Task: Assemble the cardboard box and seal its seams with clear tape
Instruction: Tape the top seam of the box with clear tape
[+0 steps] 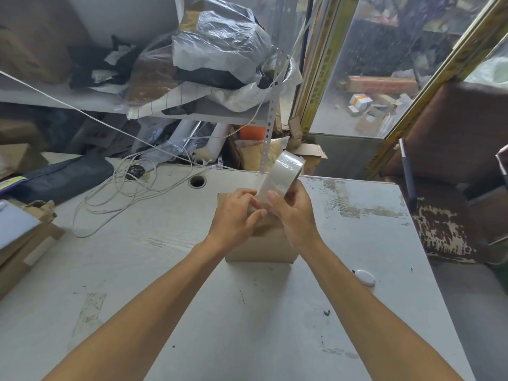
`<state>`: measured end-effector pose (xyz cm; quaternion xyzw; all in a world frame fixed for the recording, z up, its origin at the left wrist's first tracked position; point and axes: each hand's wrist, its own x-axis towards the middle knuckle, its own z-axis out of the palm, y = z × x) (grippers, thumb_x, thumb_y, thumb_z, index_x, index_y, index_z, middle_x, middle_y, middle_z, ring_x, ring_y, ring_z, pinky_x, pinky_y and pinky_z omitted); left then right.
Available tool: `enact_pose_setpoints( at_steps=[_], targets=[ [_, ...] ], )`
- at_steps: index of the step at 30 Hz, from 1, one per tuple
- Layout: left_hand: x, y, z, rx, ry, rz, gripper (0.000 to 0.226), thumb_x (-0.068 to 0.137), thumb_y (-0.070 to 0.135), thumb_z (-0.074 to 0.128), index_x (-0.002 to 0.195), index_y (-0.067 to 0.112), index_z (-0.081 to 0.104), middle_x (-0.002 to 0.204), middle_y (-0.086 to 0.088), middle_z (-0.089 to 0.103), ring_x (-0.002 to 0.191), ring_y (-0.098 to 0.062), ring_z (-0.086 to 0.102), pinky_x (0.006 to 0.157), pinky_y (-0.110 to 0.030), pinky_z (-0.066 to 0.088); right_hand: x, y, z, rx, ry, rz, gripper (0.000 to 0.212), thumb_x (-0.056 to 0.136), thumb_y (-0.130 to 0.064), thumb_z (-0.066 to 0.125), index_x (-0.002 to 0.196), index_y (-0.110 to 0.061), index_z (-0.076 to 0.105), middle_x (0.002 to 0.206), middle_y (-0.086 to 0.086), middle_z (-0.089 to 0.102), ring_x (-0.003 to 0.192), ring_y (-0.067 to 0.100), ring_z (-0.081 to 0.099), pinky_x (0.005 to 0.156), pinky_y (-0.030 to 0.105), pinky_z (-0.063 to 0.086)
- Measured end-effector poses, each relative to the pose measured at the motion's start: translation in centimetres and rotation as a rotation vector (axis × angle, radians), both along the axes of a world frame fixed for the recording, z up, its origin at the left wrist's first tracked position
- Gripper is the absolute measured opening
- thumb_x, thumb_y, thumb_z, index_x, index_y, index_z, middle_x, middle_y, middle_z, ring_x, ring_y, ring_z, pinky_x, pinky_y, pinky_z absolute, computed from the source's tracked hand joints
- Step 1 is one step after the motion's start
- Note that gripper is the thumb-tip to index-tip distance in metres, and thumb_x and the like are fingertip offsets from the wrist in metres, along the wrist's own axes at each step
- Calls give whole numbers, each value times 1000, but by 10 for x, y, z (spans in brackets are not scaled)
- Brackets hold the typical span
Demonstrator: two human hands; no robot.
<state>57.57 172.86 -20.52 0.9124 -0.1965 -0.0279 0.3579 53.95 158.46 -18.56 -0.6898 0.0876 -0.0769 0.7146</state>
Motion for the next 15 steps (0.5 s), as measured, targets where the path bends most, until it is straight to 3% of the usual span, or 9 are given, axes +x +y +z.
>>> enact_pose_setpoints(
  at_steps=[2,7,11,13,15],
  targets=[
    [-1,1,-2,-10,-2,13,17,92,33,67,101,19,64,132,3,58,116,-18,56,86,-27,38,0,-1,0,65,-5,-3,36,91,-19,69,120,-33,53,107,-11,66,113,21,62,94,49,55],
    [-2,-1,-3,-54,53,48,74,86,43,72,146,14,40,141,0,52,125,-19,51,95,-29,40,0,-2,0,283,12,-15,31,88,-14,70,115,-13,55,111,9,64,111,31,63,94,57,52],
    [-7,2,-2,-113,65,-21,109,76,49,80,156,39,7,142,5,54,121,-19,53,92,-36,44,0,-6,7,137,-4,-49,30,87,-25,73,112,-18,58,112,11,66,109,29,64,92,51,55],
    [-10,3,0,-110,25,-51,115,73,49,82,153,46,0,141,1,55,119,-16,51,91,-33,38,1,-9,12,73,-33,-59,24,88,-24,72,109,-19,60,111,14,65,106,30,65,88,50,57],
    [-11,3,1,-112,-18,-85,112,74,53,80,152,49,0,133,-1,59,109,-4,45,95,-33,36,2,-11,15,47,-52,-72,25,86,-26,74,106,-17,62,107,14,67,104,30,66,86,47,57]
  ],
)
